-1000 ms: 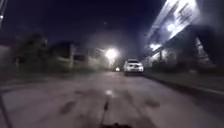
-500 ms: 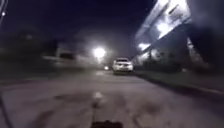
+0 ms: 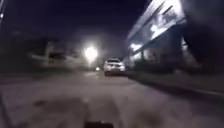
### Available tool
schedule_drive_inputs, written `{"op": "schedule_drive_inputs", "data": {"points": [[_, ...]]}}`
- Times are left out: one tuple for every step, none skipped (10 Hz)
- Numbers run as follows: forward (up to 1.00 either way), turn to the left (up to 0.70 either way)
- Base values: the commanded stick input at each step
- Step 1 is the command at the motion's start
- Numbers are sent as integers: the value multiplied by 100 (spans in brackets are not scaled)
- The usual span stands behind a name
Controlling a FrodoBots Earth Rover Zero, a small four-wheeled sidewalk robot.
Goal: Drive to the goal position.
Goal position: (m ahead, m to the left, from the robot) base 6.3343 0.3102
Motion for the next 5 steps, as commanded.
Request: {"op": "schedule_drive_inputs", "data": {"points": [[70, 0], [70, 0], [70, 0], [70, 0], [70, 0]]}}
